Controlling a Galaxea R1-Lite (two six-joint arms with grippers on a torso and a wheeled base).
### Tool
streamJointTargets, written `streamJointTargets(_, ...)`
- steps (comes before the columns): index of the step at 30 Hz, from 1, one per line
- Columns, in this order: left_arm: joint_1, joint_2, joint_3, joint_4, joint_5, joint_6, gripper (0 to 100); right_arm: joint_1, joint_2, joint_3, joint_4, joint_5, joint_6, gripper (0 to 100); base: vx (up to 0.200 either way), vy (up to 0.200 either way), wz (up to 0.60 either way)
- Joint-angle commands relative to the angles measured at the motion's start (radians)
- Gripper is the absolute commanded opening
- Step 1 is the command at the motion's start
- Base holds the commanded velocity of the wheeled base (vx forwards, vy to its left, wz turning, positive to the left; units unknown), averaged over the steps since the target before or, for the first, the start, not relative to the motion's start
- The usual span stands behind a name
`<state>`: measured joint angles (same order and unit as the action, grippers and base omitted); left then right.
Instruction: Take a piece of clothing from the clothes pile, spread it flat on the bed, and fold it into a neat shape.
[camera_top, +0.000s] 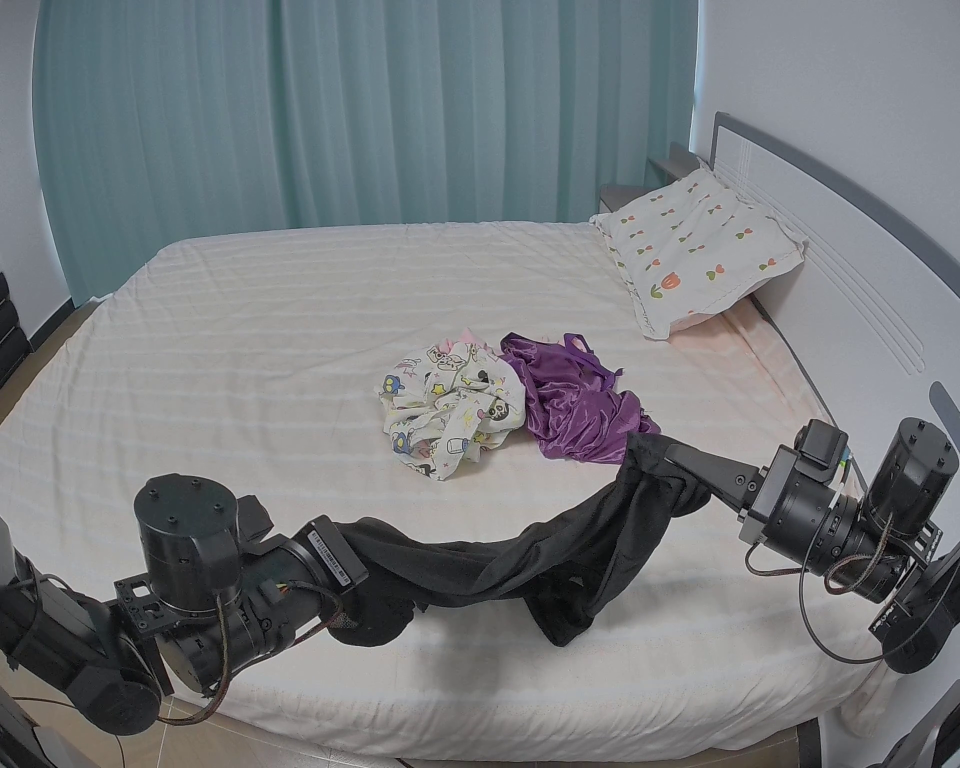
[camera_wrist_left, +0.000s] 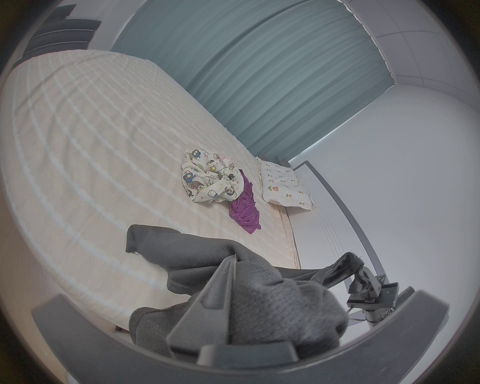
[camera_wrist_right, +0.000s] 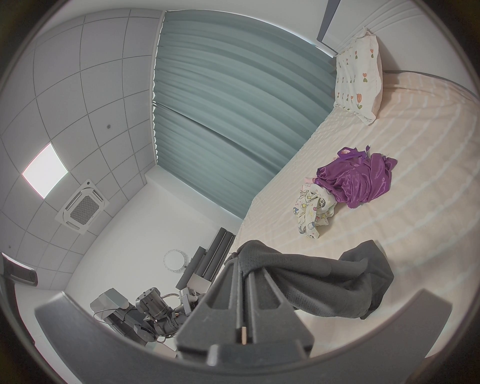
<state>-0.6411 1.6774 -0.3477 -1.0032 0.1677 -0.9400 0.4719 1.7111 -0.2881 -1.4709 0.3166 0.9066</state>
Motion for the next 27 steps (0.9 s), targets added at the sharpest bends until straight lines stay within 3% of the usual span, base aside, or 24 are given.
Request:
streamJointTargets(1, 0.014, -0.024, -0.001, 0.000, -0.004, -0.002, 0, 0.001, 0.005, 0.000, 0.000, -0.001, 0.000, 0, 0.000, 0.000, 0.00)
streamJointTargets(27, 0.047, -0.078, -0.010, 0.005, -0.020, 0.001, 0, 0.002, -0.004, -0.002, -0.002, -0.004, -0.005, 0, 0.000, 0.200, 0.00)
